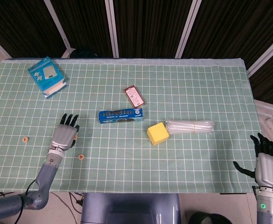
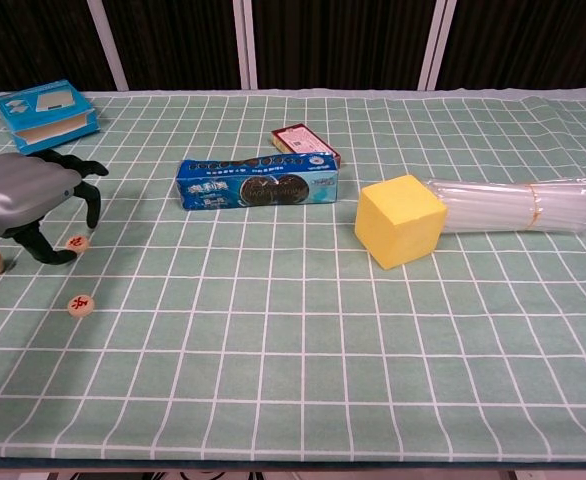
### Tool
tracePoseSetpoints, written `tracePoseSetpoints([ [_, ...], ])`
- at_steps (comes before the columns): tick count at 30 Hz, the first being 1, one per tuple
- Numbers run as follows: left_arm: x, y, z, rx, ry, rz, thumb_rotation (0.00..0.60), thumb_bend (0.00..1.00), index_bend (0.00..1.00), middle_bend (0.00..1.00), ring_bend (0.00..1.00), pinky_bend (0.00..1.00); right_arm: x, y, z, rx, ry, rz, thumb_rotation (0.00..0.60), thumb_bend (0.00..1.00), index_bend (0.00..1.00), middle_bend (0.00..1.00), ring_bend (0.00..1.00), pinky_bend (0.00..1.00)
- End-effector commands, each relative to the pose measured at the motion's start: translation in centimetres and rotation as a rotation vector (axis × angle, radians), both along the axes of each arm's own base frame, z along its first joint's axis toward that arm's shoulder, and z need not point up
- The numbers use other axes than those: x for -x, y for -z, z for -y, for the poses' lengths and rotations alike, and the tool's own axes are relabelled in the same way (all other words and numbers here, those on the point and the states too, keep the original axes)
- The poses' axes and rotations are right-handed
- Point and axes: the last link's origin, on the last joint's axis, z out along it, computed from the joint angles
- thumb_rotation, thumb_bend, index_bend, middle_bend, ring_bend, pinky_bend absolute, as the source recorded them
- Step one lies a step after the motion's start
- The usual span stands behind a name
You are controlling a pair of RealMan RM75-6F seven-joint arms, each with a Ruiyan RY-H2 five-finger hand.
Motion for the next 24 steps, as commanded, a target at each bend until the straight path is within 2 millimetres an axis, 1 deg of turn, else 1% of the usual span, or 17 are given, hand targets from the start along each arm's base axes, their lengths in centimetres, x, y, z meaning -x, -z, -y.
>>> tracePoseSetpoints([
  [1,0.08,0.02,0.01,0.000,0.000,-0.004,0.600,0.26,0.44,0.05,0.00,0.00,0.00,0.01,-0.01,0.000,0.001,0.002,0.600,0.27,0.12,0.05,0.01,0.00],
  [14,0.10,0.29,0.03,0.009,0.004,-0.013,0.600,0.28,0.48,0.06,0.00,0.00,0.04,-0.01,0.03,0.004,0.008,0.008,0.600,0.27,0.12,0.05,0.01,0.00],
  [24,0.34,0.26,0.00,0.000,0.004,-0.032,0.600,0.28,0.48,0.06,0.00,0.00,0.05,-0.02,0.06,0.007,0.010,0.005,0.600,0.27,0.12,0.05,0.01,0.00],
])
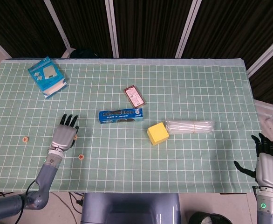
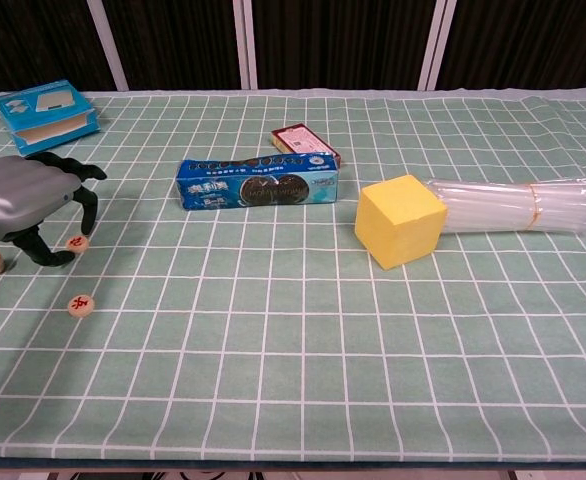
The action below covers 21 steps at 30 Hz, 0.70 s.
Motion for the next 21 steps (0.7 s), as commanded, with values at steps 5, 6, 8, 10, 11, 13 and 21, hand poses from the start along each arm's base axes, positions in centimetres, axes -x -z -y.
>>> tracePoseSetpoints([
  [5,0.0,0.1,0.0,0.002,0.002,-0.003,0.600,0.28,0.48,0.06,0.00,0.00,0.0,0.0,0.0,0.001,0.002,0.000,0.600,0.27,0.12,0.05,0.01,0.00],
  [6,0.0,0.1,0.0,0.003,0.003,-0.005,0.600,0.29,0.48,0.06,0.00,0.00,0.0,0.0,0.0,0.001,0.003,0.001,0.600,0.27,0.12,0.05,0.01,0.00],
  [8,0.0,0.2,0.0,0.004,0.003,-0.010,0.600,0.29,0.49,0.06,0.00,0.00,0.0,0.0,0.0,0.002,0.002,0.001,0.600,0.27,0.12,0.05,0.01,0.00],
  [10,0.0,0.2,0.0,0.005,0.001,-0.013,0.600,0.30,0.49,0.06,0.00,0.00,0.0,0.0,0.0,0.003,0.003,0.002,0.600,0.27,0.12,0.05,0.01,0.00],
  [11,0.1,0.2,0.0,0.004,-0.001,-0.015,0.600,0.30,0.49,0.06,0.00,0.00,0.0,0.0,0.0,0.002,0.005,0.004,0.600,0.27,0.12,0.05,0.01,0.00],
  [13,0.1,0.2,0.0,0.004,-0.003,-0.016,0.600,0.31,0.50,0.06,0.00,0.00,0.0,0.0,0.0,0.003,0.005,0.005,0.600,0.27,0.12,0.05,0.01,0.00],
  [21,-0.3,-0.8,0.0,-0.014,0.009,0.004,0.600,0.31,0.50,0.07,0.00,0.00,0.0,0.0,0.0,0.005,0.004,0.009,0.600,0.27,0.12,0.05,0.01,0.00],
])
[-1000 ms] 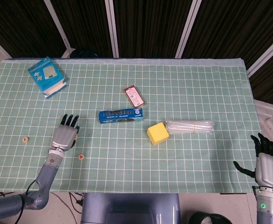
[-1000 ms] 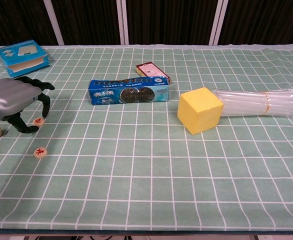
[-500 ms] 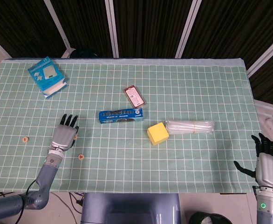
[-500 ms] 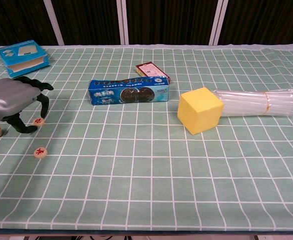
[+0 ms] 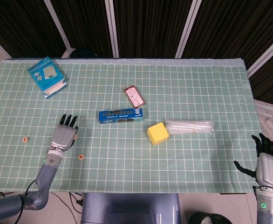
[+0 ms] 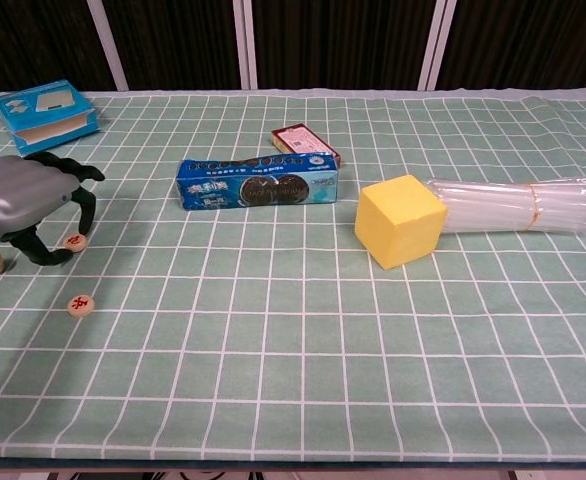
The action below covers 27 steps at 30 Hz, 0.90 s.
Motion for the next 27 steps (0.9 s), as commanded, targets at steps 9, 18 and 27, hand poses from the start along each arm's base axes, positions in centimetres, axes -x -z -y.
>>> tracePoseSetpoints([
  [9,-1.0,-2.9,1.8,0.002,0.034,0.089,0.600,0.31,0.50,0.07,0.00,0.00,0.0,0.0,0.0,0.003,0.003,0.005,0.600,0.27,0.12,0.05,0.01,0.00],
  [18,2.1,-5.0,4.5,-0.006,-0.007,0.125,0.600,0.31,0.50,0.07,0.00,0.00,-0.1,0.0,0.0,0.003,0.003,0.012,0.600,0.27,0.12,0.05,0.01,0.00],
  [27,4.3,-5.6,5.0,-0.021,-0.020,0.121,0.600,0.31,0.50,0.07,0.00,0.00,-0.1,0.0,0.0,0.005,0.000,0.006,0.600,0.27,0.12,0.05,0.01,0.00],
])
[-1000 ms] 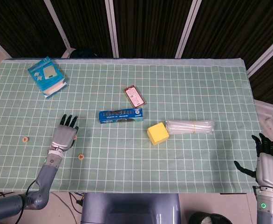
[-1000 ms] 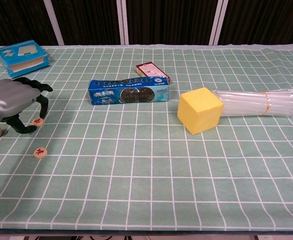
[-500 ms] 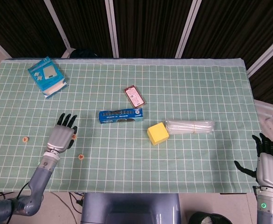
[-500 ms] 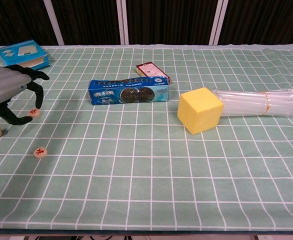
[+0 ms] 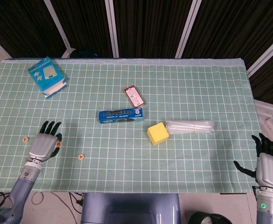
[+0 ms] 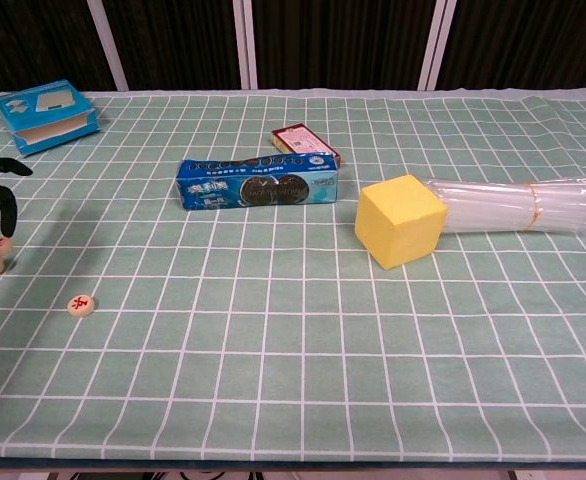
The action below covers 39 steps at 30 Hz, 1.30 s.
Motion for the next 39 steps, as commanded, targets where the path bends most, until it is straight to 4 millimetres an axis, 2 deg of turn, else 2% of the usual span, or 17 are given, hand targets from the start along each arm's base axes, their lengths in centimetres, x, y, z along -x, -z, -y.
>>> tracePoseSetpoints([
  [1,0.4,-0.1,0.1,-0.007,0.003,-0.004,0.600,0.31,0.50,0.07,0.00,0.00,0.0,0.0,0.0,0.003,0.000,0.000,0.600,0.27,0.12,0.05,0.01,0.00],
  [13,1.5,0.2,-0.3,-0.021,-0.030,-0.053,0.600,0.31,0.50,0.07,0.00,0.00,0.0,0.0,0.0,-0.001,0.003,0.006,0.600,0.27,0.12,0.05,0.01,0.00],
  [39,2.0,0.4,-0.5,-0.027,-0.040,-0.074,0.600,0.31,0.50,0.07,0.00,0.00,0.1,-0.1,0.0,0.003,0.006,0.004,0.600,0.27,0.12,0.05,0.01,0.00],
])
